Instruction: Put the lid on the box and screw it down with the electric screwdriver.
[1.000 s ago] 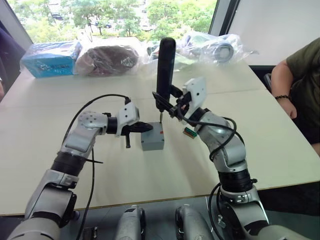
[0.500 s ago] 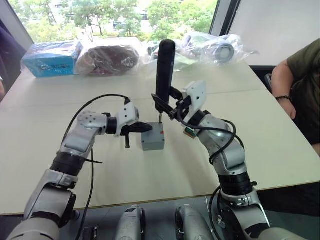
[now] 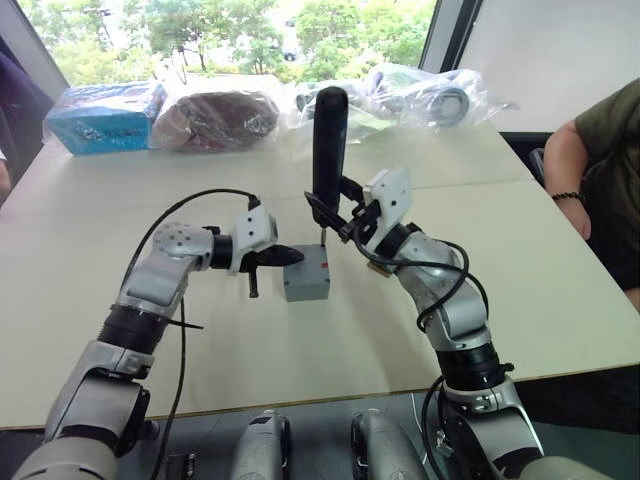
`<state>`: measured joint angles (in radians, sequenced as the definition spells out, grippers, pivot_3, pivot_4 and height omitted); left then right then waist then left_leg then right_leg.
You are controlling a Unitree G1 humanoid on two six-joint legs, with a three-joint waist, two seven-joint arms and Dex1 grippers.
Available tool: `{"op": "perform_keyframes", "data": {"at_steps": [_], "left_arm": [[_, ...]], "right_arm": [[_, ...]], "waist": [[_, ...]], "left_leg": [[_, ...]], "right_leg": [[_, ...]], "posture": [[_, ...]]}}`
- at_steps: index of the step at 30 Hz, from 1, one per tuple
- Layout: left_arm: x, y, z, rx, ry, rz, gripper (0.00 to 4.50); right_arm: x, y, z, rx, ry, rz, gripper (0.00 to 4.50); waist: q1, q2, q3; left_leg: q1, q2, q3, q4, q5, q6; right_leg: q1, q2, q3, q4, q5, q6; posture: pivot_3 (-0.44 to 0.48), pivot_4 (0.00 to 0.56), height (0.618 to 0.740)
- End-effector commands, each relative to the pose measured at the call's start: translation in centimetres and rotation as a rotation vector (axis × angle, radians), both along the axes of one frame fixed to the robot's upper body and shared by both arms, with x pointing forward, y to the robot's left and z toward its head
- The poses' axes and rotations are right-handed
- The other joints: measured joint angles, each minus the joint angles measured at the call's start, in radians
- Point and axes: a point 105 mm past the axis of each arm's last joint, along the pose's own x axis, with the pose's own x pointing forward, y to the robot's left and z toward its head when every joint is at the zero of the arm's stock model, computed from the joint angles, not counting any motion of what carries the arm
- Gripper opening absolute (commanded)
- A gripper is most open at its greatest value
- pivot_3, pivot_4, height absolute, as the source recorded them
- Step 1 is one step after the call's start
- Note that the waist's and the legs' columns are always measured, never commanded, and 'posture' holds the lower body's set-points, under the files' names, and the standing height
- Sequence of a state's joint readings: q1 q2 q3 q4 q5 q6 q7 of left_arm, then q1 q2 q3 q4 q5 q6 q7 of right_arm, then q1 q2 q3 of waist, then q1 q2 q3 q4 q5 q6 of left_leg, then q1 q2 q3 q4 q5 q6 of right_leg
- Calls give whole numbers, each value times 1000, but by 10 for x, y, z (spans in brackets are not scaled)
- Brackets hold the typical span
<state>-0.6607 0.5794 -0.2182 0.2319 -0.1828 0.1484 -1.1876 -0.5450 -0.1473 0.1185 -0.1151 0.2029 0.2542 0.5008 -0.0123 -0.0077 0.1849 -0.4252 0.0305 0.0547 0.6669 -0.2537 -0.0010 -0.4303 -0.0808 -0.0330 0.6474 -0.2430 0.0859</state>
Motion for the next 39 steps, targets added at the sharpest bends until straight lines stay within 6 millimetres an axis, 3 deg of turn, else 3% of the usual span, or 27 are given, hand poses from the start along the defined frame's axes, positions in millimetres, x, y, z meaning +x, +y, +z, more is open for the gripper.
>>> {"op": "perform_keyframes", "data": {"at_steps": [1, 12, 26, 39], "left_arm": [[-3, 5, -12, 45, 31, 10, 0], [-6, 5, -17, 62, 37, 1, 0], [-6, 5, -21, 68, 42, 3, 0], [-7, 4, -22, 68, 43, 1, 0]], "right_arm": [[-6, 4, -12, -10, 37, 32, 1899], [1, 8, -79, -113, 315, -25, 1899], [0, 10, -104, -202, 451, -43, 1899], [2, 6, -100, -209, 439, -52, 1899]], "waist": [[0, 0, 0], [-3, -5, -13], [-2, -10, -36], [-2, -13, -44]], "left_leg": [[0, 0, 0, 0, 0, 0], [17, 1, 0, -3, 0, 0], [25, 2, -3, -5, -2, 2], [35, 3, -3, -18, -2, 2]], "right_leg": [[0, 0, 0, 0, 0, 0], [15, 0, 1, -1, -1, -1], [23, 0, 0, -2, -5, -7], [28, -1, 1, -7, -8, -11]], "posture": [[0, 150, 740], [0, 150, 740], [0, 150, 740], [0, 150, 740]]}}
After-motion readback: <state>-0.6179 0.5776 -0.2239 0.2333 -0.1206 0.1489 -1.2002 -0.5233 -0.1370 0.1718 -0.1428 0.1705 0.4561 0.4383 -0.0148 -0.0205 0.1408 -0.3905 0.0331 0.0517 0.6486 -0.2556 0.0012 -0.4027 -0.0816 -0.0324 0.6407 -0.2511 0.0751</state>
